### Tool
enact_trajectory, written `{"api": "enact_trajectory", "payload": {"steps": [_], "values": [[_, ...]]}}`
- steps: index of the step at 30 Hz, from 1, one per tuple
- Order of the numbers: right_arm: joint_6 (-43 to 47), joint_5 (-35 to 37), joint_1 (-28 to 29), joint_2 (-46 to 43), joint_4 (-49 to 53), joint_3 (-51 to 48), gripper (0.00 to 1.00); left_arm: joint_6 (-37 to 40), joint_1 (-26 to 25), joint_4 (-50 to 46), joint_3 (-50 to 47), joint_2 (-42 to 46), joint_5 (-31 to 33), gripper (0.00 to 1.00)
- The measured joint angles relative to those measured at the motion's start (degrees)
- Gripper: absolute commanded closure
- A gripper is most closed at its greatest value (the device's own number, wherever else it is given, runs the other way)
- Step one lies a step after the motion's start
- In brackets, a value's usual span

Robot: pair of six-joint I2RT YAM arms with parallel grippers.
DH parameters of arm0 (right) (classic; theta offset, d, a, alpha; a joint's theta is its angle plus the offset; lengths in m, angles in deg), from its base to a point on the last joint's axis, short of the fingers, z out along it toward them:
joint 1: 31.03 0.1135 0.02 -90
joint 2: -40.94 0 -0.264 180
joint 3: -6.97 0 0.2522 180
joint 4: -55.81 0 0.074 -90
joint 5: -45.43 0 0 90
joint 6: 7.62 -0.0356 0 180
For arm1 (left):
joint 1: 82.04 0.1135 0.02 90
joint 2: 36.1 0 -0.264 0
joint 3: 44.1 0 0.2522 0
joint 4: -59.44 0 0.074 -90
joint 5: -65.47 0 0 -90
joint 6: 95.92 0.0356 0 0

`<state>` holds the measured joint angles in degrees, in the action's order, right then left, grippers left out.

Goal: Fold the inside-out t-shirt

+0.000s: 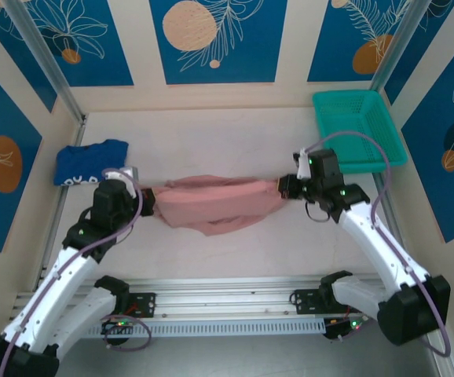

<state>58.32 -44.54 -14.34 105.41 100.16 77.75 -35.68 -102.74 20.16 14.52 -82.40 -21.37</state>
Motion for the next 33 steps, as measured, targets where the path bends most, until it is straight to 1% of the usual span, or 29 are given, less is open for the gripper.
{"api": "enact_trajectory", "payload": {"steps": [2,4,5,7,10,14,18,20,23,26,28,31,33], "values": [[1.33,1.11,-1.22,6.25,0.5,11.93,1.0,1.42,0.04,0.17,10.21,-7.45,2.89,1.0],[2.91,2.43,-2.16,11.61,-0.11,25.99,1.0,3.39,0.09,1.25,23.02,-15.15,4.24,1.0],[3.45,2.82,-2.19,12.74,-0.2,31.04,1.0,4.28,0.09,1.7,28.13,-17.22,4.44,1.0],[5.14,3.3,-2.14,12.74,-0.13,39.76,1.0,6.21,0.09,2.84,36.94,-18.73,4.42,1.0],[7.52,3.45,-0.61,9.2,1.84,46.95,1.0,8.96,0.07,2.51,43.95,-15.72,4.33,1.0],[10.05,3.15,3.23,2.38,5.95,51.52,1.0,11.78,0.07,-0.55,49.75,-9.99,2.67,1.0],[10.88,2.45,6.38,-4.2,9.86,54.05,1.0,12.81,0.07,-4.68,54.97,-5.95,-0.81,1.0],[10.86,1.55,6.97,-6.64,11.32,55.08,1.0,12.94,0.07,-6.21,57.09,-4.79,-2.05,1.0],[10.86,1.68,6.97,-8.52,12.44,56.94,1.0,13.4,0.09,-8.02,58.49,-4.39,-1.18,1.0],[11.37,2.75,6.99,-8.59,12.72,57.51,1.0,13.94,0.07,-10.14,58.4,-5.9,1.22,1.0],[12.26,4.92,6.97,-7.45,12.74,57.22,1.0,14.82,0.09,-10.6,58.1,-8.55,3.98,1.0],[14.19,7.93,6.38,-4.28,12.24,55.98,1.0,15.91,0.09,-10.54,57.48,-14.21,6.38,1.0],[14.95,8.66,4.76,-1.03,11.74,55.71,1.0,16.52,0.09,-10.34,57.42,-18.53,6.86,1.0]]}}
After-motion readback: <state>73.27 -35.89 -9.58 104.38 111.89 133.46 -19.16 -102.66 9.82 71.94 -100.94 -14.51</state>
